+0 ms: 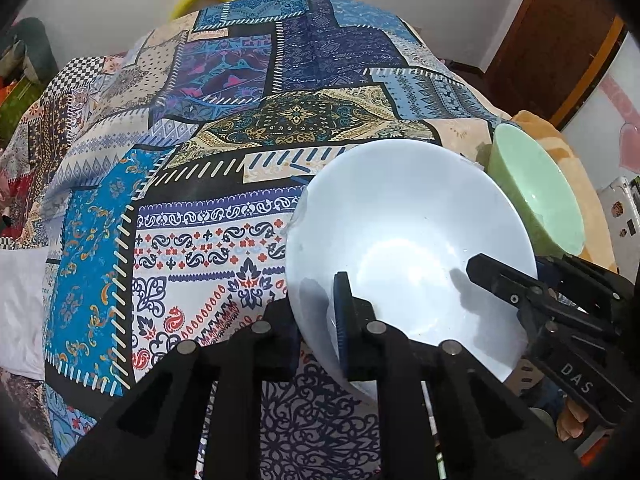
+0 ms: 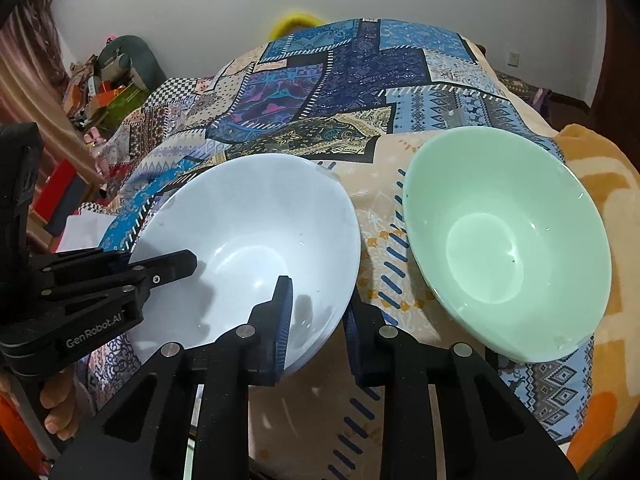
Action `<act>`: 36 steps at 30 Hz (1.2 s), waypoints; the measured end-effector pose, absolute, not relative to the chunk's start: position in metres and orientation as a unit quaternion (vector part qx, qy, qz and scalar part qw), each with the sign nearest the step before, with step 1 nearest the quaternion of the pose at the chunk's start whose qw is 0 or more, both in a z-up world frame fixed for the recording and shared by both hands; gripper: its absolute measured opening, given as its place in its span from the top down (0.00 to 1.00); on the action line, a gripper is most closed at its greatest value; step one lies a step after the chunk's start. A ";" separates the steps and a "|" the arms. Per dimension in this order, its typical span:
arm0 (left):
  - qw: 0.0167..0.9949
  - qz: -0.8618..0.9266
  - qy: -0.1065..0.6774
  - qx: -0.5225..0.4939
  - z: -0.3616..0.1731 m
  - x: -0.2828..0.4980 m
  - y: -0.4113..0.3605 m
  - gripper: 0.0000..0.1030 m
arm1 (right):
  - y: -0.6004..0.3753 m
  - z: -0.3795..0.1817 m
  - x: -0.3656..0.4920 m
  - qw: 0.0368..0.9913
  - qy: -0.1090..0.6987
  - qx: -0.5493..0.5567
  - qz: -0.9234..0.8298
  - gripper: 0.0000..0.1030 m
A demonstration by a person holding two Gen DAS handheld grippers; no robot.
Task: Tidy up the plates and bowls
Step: 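Lift the white dotted bowl with both grippers toward the pale pink bowl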
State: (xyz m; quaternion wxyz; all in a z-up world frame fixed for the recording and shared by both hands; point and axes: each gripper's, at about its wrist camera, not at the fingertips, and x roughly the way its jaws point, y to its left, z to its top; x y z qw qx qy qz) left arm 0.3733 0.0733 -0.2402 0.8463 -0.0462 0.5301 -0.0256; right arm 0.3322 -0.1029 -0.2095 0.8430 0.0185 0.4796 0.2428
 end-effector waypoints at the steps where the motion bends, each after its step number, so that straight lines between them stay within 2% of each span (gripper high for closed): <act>1: 0.847 -0.026 0.529 -0.046 -0.239 0.372 0.073 0.87 | -0.103 -0.209 0.332 0.843 0.479 0.019 0.243 0.79; 12: 0.855 -0.025 0.517 -0.042 -0.220 0.351 0.065 0.86 | -0.110 -0.192 0.318 0.846 0.472 0.028 0.248 0.79; 36: 0.890 -0.016 0.454 -0.047 -0.125 0.245 0.063 0.86 | -0.110 -0.117 0.242 0.870 0.413 0.021 0.270 0.79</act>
